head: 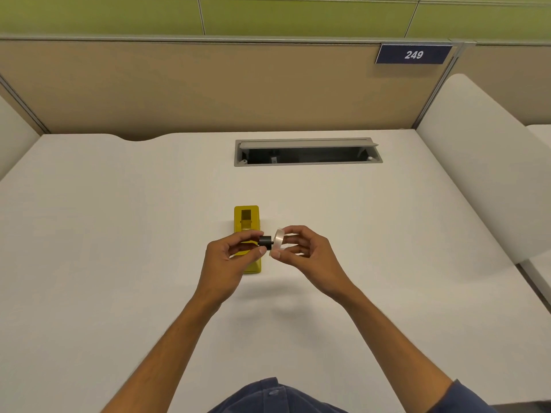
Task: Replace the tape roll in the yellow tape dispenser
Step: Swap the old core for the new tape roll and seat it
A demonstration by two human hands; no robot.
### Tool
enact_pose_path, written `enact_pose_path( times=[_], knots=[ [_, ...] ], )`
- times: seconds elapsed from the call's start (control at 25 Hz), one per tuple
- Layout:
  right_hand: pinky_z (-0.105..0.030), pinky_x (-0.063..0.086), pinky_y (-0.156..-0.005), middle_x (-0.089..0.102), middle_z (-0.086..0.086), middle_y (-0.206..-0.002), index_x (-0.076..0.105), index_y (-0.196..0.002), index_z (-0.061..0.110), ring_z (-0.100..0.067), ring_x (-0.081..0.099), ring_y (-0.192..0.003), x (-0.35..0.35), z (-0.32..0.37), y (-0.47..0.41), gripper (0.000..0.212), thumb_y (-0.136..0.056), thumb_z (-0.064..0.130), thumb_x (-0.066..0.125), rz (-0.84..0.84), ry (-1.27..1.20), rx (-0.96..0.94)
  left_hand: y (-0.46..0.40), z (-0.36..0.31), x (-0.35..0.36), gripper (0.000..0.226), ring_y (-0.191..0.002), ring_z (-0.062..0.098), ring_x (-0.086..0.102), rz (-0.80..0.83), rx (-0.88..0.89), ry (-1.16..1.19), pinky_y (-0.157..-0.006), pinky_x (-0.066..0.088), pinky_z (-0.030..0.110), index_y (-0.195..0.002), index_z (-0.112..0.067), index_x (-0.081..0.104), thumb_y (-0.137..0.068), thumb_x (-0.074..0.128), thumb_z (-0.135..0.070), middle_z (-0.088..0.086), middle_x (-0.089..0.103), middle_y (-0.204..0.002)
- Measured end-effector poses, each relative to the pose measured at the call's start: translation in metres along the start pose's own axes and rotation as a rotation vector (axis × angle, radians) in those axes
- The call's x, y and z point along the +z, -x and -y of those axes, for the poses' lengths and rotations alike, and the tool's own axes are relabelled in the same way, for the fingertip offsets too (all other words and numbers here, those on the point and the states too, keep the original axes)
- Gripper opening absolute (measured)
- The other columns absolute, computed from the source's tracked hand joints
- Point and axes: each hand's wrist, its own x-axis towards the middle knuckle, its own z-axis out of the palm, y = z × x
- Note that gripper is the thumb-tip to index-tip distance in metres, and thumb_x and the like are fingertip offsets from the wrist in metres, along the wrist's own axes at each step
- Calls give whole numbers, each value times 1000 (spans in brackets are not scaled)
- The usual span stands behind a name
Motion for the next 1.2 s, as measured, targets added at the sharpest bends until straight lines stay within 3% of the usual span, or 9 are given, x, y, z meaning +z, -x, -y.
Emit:
enact_pose_path(
  times=[0.28,0.64,0.92,1.2],
  knots=[
    [-42,53,-91,75,-1,-98,68,-112,23,-20,69,-95,-1,2,0,37,-78,27,80,16,65,-26,0,0,-3,30,-96,3,66,23,6,4,-75,52,12,-98,-32,72,-77,73,-11,-12,73,-98],
    [-42,54,-92,75,0,-101,68,-113,26,-15,70,-96,3,8,1,36,-79,29,78,44,97,-38,1,0,-1,31,-96,1,66,43,38,-37,-77,52,12,-103,-29,70,-79,71,-9,-10,72,-100],
    [-44,53,-87,75,3,-100,63,-107,25,-14,70,-94,9,3,3,34,-78,36,77,-2,136,-17,-1,6,-3,31,-103,11,65,51,45,-73,-82,54,18,-110,-20,71,-82,69,-8,-4,72,-106],
    [-23,49,-77,68,14,-110,63,-113,32,-4,62,-102,18,5,10,44,-75,47,77,-125,213,-44,1,3,-1,30,-95,4,68,6,34,-29,-71,54,14,-103,-27,71,-80,71,-8,-11,73,-100]
  ],
)
